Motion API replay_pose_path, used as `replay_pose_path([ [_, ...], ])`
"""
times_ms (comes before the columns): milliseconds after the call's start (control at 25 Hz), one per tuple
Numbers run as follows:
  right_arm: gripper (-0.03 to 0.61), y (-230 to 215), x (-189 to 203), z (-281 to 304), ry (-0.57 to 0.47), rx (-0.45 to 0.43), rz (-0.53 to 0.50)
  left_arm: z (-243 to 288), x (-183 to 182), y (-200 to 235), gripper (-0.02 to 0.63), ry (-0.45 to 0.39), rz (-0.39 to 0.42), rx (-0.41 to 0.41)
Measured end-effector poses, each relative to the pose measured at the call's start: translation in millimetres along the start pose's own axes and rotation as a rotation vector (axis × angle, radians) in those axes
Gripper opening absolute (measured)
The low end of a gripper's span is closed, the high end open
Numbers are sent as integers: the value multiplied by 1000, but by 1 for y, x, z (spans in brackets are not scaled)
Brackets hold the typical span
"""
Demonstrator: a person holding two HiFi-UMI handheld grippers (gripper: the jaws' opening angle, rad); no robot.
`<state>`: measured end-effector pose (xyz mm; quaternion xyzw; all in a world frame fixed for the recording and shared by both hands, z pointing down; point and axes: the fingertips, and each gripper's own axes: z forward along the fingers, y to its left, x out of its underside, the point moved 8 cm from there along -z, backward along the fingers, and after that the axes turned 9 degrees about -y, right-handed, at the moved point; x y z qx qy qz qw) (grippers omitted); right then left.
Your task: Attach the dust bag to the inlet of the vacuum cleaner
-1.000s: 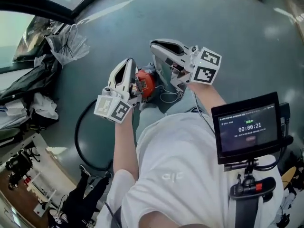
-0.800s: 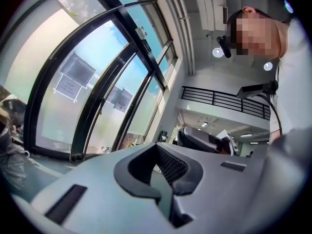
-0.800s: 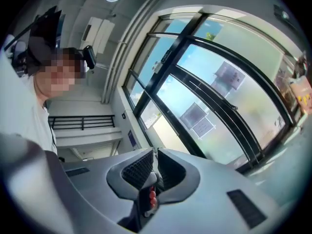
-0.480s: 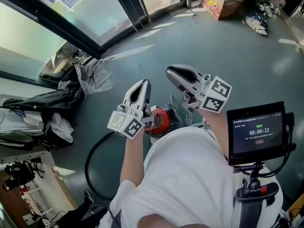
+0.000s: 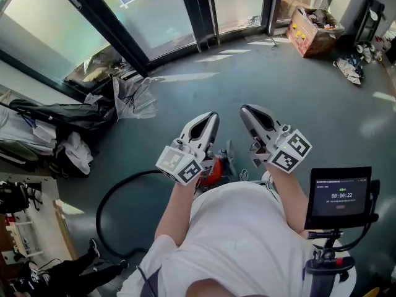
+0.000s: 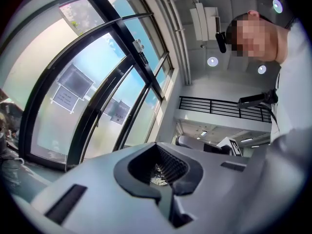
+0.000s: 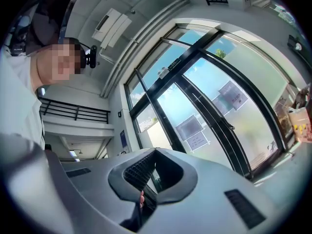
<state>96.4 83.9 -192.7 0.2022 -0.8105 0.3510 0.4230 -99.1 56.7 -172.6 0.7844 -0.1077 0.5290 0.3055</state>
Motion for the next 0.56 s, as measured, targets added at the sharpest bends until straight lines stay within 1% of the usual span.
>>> replay_pose_path([
  [360, 8, 5, 8, -2, 29, 15, 34, -6, 3, -7, 8, 28, 33, -28],
  [560, 8, 1, 12, 11, 29, -6, 22, 1, 1, 1, 8, 48, 89, -26],
])
